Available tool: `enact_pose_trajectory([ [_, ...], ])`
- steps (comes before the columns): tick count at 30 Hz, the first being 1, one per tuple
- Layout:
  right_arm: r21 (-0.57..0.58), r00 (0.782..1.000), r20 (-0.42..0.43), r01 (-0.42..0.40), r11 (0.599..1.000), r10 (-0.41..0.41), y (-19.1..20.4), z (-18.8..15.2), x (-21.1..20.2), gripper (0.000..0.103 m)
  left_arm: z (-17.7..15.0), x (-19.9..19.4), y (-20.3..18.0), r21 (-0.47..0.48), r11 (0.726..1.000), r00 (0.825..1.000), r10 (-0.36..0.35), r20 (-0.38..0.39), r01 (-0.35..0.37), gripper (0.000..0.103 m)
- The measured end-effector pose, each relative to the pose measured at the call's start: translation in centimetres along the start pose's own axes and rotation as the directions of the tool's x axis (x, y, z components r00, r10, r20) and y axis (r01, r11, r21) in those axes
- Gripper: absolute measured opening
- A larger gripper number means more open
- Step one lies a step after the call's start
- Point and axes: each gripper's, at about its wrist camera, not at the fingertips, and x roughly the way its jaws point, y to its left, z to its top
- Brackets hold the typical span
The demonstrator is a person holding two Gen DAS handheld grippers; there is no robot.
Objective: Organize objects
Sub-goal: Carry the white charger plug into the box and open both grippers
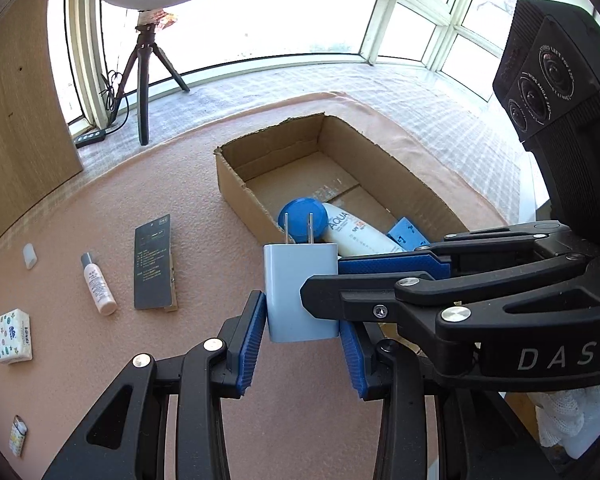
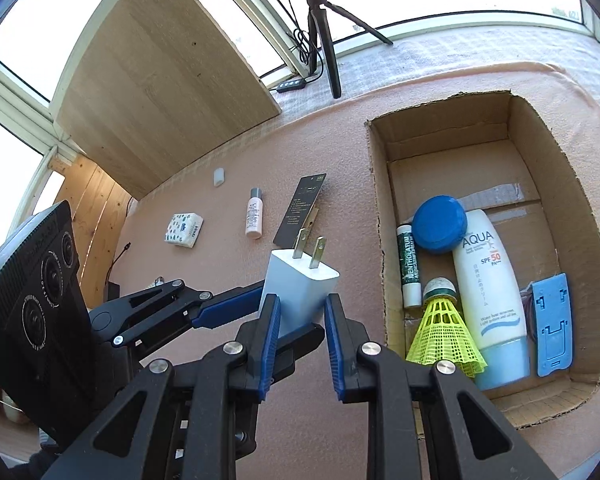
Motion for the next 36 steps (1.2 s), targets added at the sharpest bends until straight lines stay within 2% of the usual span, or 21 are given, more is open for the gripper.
enact_pose_trajectory([
  [9,0.037,0.997,0.038,0.069,0.997,-0.07,-5.4,-0.3,-3.9,0.021,3.0,3.6,-6.3,0.057,0.996,0.998,-0.064,-0.013,0.064,0.04],
  [19,0.096,0.992,0.026,0.121,0.988,-0.124,-11.1,-1.4,-5.4,0.021,4.6,8.7,-11.0,0.077,0.988,0.989,-0.125,-0.073,0.13,0.04],
  [27,0.124,0.99,0.006,0.14,0.982,-0.141,-14.0,-1.9,-5.4,0.021,4.8,11.5,-12.8,0.092,0.985,0.985,-0.134,-0.106,0.144,0.04],
  [36,0.13,0.991,0.006,0.133,0.982,-0.135,-14.9,-2.1,-5.3,0.022,4.8,12.2,-13.0,0.097,0.984,0.982,-0.139,-0.13,0.152,0.041],
])
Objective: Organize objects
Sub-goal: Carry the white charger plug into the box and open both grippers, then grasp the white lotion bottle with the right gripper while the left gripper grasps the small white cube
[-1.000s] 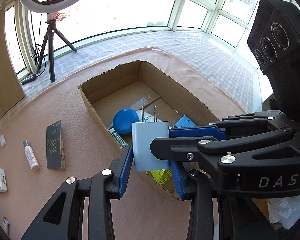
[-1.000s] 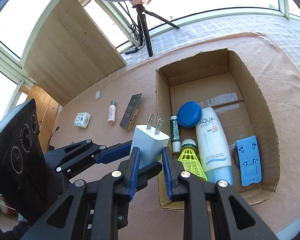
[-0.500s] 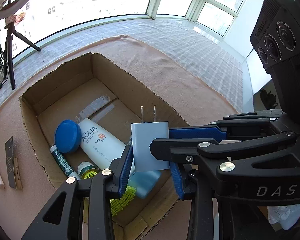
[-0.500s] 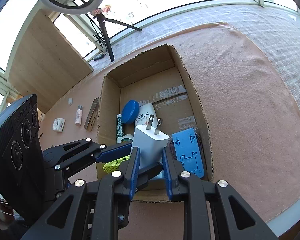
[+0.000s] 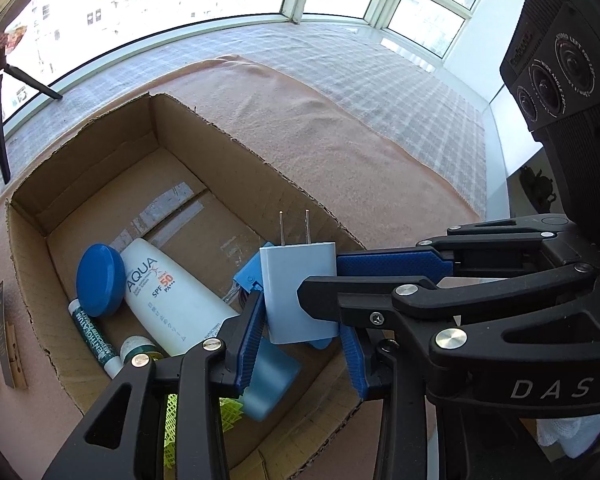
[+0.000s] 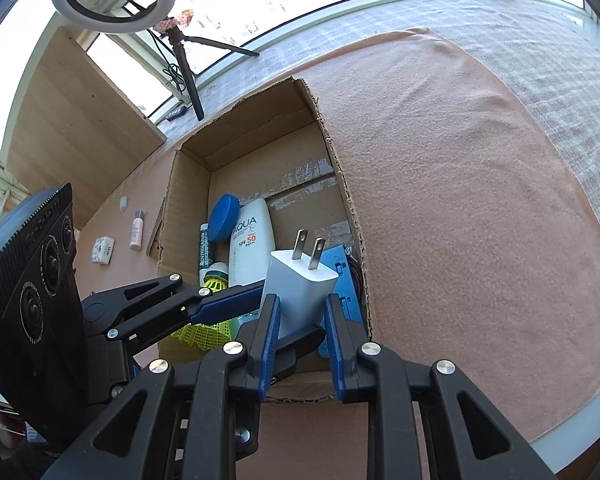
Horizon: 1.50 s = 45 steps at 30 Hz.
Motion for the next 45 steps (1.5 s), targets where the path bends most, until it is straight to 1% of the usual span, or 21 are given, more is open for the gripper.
enact_pose_trajectory([
  [1,-0.002,1.0,0.006,-0.002,1.0,0.002,0.0,0.0,0.0,0.023,-0.1,-0.2,0.1,-0.006,1.0,1.0,-0.004,-0.002,0.004,0.042],
  [2,-0.003,1.0,0.009,0.002,1.0,-0.002,0.0,0.1,0.0,0.03,-0.1,-0.2,0.1,-0.007,1.0,1.0,-0.003,-0.002,0.003,0.05],
  [3,-0.005,1.0,0.01,0.007,1.0,-0.007,0.0,0.1,0.0,0.045,-0.1,-0.3,0.1,-0.004,1.0,1.0,0.001,0.001,-0.001,0.056],
  [4,-0.007,1.0,0.017,0.015,1.0,-0.015,0.1,0.1,-0.1,0.05,-0.1,-0.3,0.0,0.0,1.0,1.0,0.005,0.002,-0.005,0.059],
  [5,-0.011,1.0,0.023,0.01,1.0,-0.01,0.2,0.1,-0.2,0.051,-0.1,-0.4,0.0,0.001,1.0,1.0,0.008,0.0,-0.008,0.062],
  [6,-0.015,1.0,0.022,0.016,1.0,-0.016,0.4,0.1,-0.1,0.052,-0.2,-0.4,0.0,0.0,1.0,1.0,0.01,-0.002,-0.01,0.062],
  [9,-0.025,0.999,0.031,0.04,0.999,-0.039,0.8,0.2,-0.1,0.052,-0.3,-0.6,0.2,-0.005,1.0,1.0,0.011,-0.002,-0.011,0.062],
  [15,0.005,0.998,0.046,0.033,0.999,-0.033,0.5,0.2,-0.4,0.052,-0.6,-1.6,0.5,0.0,1.0,1.0,0.018,0.008,-0.018,0.062],
  [20,0.007,0.997,0.069,0.043,0.999,-0.043,0.9,0.5,-1.0,0.052,-1.2,-3.1,1.0,-0.002,1.0,0.999,0.024,0.021,-0.024,0.062],
  [28,-0.023,0.992,0.111,0.055,0.998,-0.052,2.7,1.0,-1.3,0.052,-2.9,-6.4,3.6,-0.05,0.997,0.997,0.054,0.055,-0.051,0.062],
  [33,-0.061,0.99,0.138,0.05,0.997,-0.041,5.0,1.3,-1.3,0.052,-4.5,-9.3,6.7,-0.115,0.991,0.994,0.083,0.077,-0.074,0.062],
  [37,-0.119,0.985,0.169,0.047,0.992,-0.027,7.8,1.8,-1.2,0.052,-5.8,-11.7,10.0,-0.18,0.978,0.987,0.127,0.094,-0.109,0.062],
  [42,-0.198,0.987,0.158,0.027,0.98,0.005,11.9,2.5,-0.3,0.052,-7.6,-14.4,14.6,-0.265,0.952,0.978,0.182,0.1,-0.15,0.062],
  [45,-0.235,0.988,0.15,0.013,0.972,0.023,14.3,2.9,0.5,0.052,-8.9,-16.3,17.4,-0.321,0.93,0.969,0.223,0.109,-0.178,0.062],
])
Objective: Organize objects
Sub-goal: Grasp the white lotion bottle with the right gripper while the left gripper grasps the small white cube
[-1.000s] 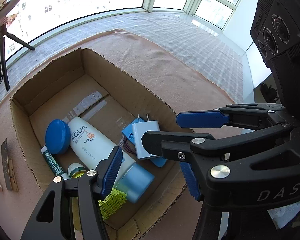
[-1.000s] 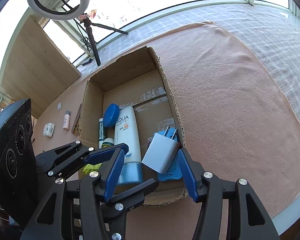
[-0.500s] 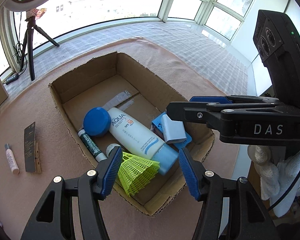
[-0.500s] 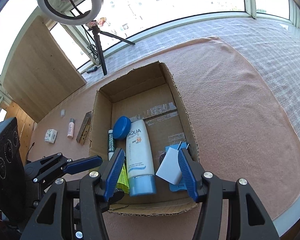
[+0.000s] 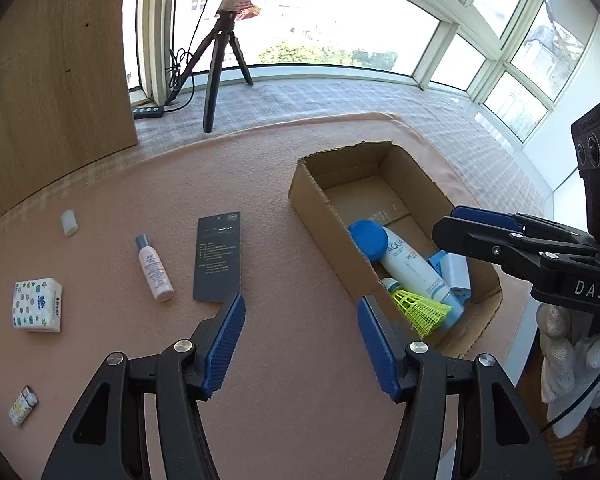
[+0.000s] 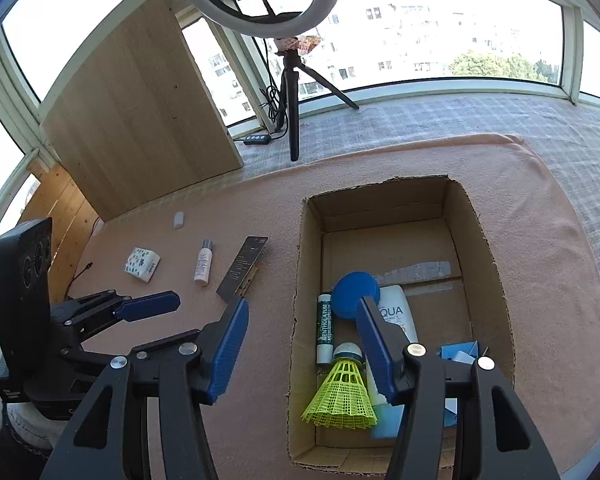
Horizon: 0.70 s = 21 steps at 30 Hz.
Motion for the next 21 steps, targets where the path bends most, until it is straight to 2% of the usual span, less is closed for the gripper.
enact_pose_trajectory([
  [5,-0.059,1.0,-0.007,-0.013,0.998,0.012,3.3,1.7,1.7,0.052,1.2,-2.0,6.2,-0.074,0.992,0.994,0.101,0.032,-0.099,0.062],
  [12,-0.101,0.998,-0.027,-0.056,0.993,0.053,7.0,4.5,4.8,0.052,3.9,-2.8,14.5,-0.178,0.968,0.982,0.185,0.032,-0.176,0.062],
  [21,-0.114,0.988,-0.119,-0.112,0.987,0.099,10.4,5.8,10.9,0.052,6.5,0.6,22.4,-0.298,0.935,0.98,0.198,-0.019,-0.194,0.062],
])
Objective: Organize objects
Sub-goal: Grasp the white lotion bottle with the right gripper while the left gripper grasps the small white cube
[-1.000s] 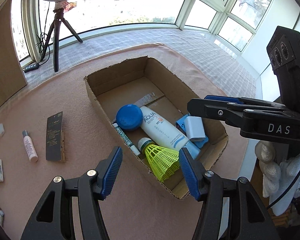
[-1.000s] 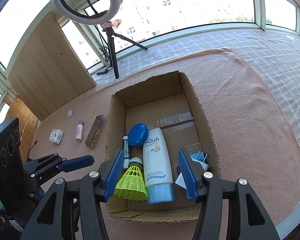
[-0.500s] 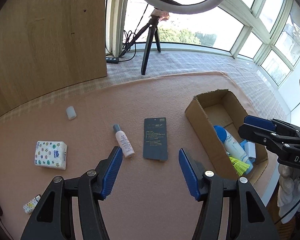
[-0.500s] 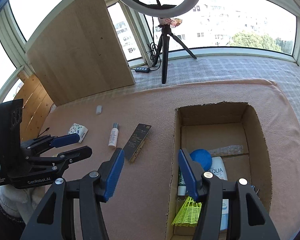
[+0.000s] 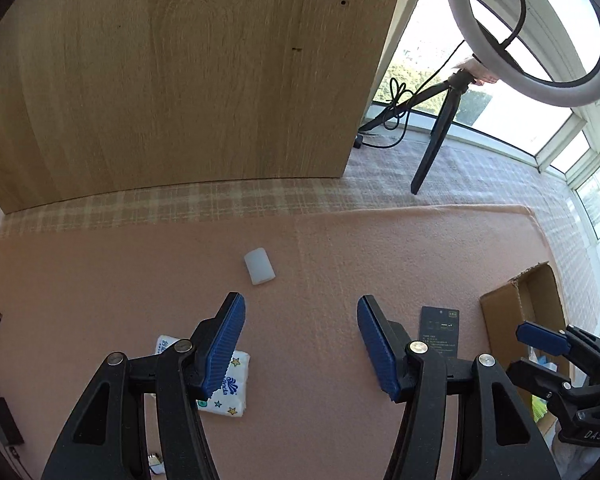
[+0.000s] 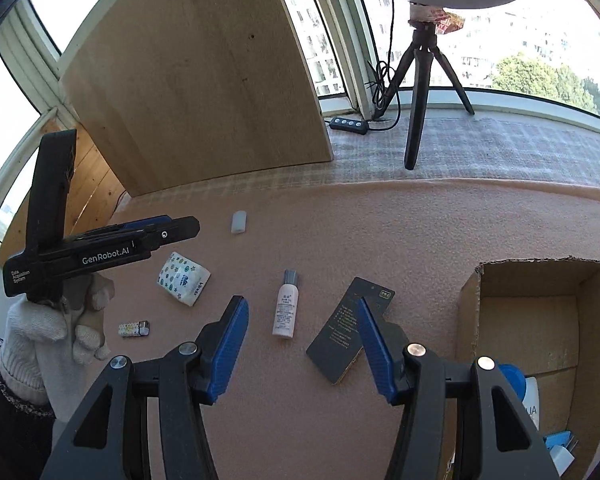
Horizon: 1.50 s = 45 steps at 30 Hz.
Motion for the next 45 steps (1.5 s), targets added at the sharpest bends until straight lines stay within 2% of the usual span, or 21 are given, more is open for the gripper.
enact_pose_trajectory([
  [9,0.011,0.995,-0.099,-0.015,1.0,0.016,0.7,0.3,6.3,0.052,2.7,6.6,2.1,-0.055,0.998,0.997,0.026,-0.07,-0.03,0.062],
  [19,-0.003,0.987,-0.163,-0.006,1.0,0.006,1.2,0.3,10.3,0.052,2.9,11.6,2.9,-0.057,0.995,0.988,0.078,-0.137,-0.086,0.062],
  [22,-0.022,0.984,-0.18,-0.002,1.0,-0.002,1.5,0.3,11.1,0.051,2.9,11.9,2.8,-0.044,0.994,0.987,0.095,-0.13,-0.102,0.056],
  [26,-0.059,0.979,-0.204,0.009,0.998,-0.021,2.3,0.2,12.2,0.041,2.8,12.1,2.8,-0.032,0.992,0.985,0.12,-0.122,-0.124,0.039],
  [34,-0.099,0.972,-0.229,0.029,0.995,-0.051,3.3,-0.1,13.5,0.029,2.7,12.1,2.7,-0.026,0.994,0.988,0.104,-0.113,-0.108,0.022],
  [36,-0.105,0.971,-0.233,0.03,0.994,-0.054,3.5,-0.2,13.6,0.019,2.6,12.0,2.5,-0.027,0.994,0.989,0.104,-0.109,-0.107,0.017],
  [41,-0.11,0.973,-0.221,0.034,0.993,-0.058,3.6,-0.6,13.4,0.018,2.2,11.6,2.0,-0.037,0.995,0.991,0.083,-0.104,-0.088,0.008],
  [45,-0.101,0.975,-0.217,0.022,0.995,-0.043,3.5,-0.9,12.7,0.018,1.6,10.7,1.7,-0.046,0.997,0.992,0.061,-0.107,-0.066,0.007],
])
